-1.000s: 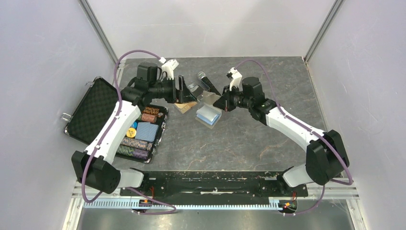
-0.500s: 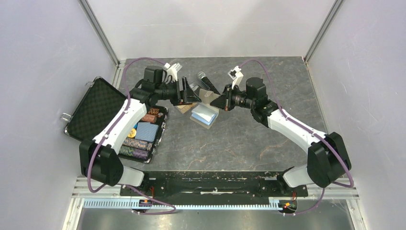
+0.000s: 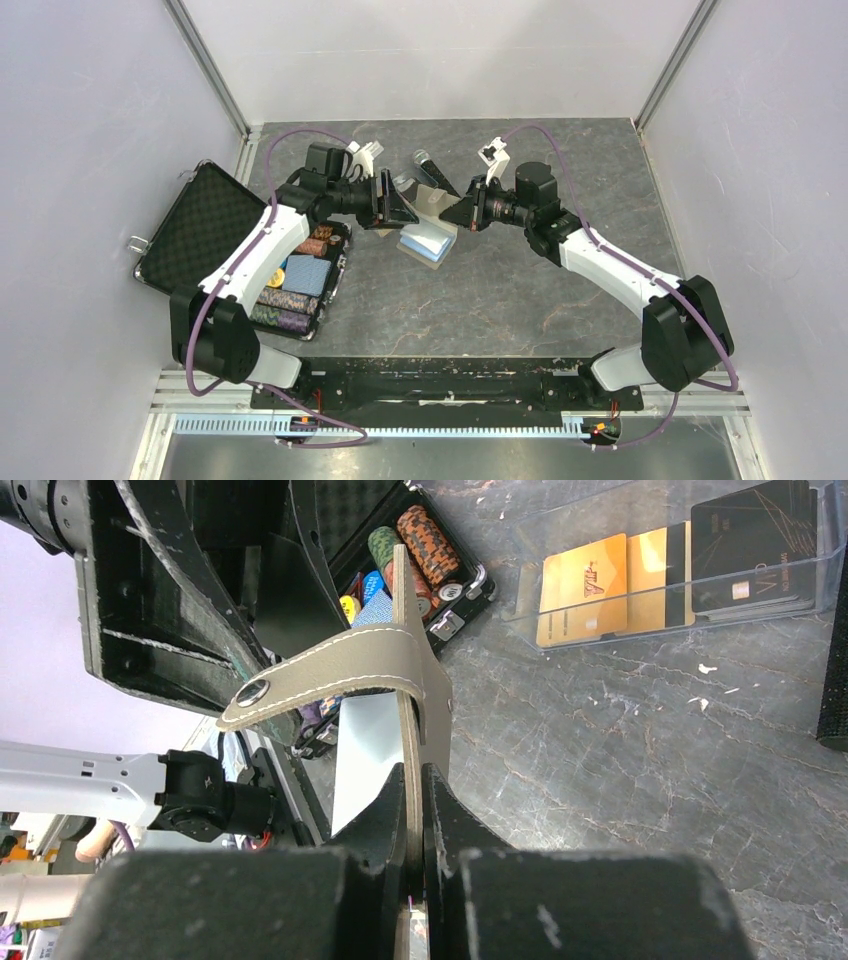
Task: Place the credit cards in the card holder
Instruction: Open the card holder at the center of the board.
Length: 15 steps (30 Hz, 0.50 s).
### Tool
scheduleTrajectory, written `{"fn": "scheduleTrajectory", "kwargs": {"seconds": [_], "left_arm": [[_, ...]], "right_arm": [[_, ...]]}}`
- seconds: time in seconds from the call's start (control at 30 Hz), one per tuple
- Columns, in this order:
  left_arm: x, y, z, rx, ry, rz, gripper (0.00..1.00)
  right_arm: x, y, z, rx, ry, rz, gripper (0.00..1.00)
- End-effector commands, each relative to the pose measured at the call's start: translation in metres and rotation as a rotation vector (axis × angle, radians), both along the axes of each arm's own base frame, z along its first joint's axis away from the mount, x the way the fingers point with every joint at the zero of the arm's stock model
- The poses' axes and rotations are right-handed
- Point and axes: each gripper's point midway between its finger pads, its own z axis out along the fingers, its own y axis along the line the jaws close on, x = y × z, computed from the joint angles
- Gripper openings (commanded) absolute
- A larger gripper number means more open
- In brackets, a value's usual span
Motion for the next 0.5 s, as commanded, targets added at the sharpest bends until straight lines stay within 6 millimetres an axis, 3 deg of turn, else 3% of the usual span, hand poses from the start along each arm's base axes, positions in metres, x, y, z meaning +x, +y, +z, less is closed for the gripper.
{"fn": "scheduleTrajectory", "kwargs": {"seconds": [0.0, 0.17, 0.37, 0.47], "left_arm": [[-0.005, 0.001, -0.005, 0.028, -0.006, -0.035, 0.65], [-0.006, 0.001, -0.008, 0.036, -0.006, -0.047, 0.65], [-0.007, -0.006, 0.004, 0.01, -0.038, -0.077, 0.49], [-0.003, -0.007, 0.017, -0.009, -0.088, -0.063, 0.48]], "right_arm": [[0.001, 0.001, 0.022, 0.051, -0.056, 0.011, 0.0], [0.001, 0.003, 0.02, 0.054, -0.048, 0.014, 0.0], [0.001, 0.002, 0.016, 0.048, -0.041, 0.016, 0.0], [0.0, 0.002, 0.012, 0.043, -0.031, 0.018, 0.0]]}}
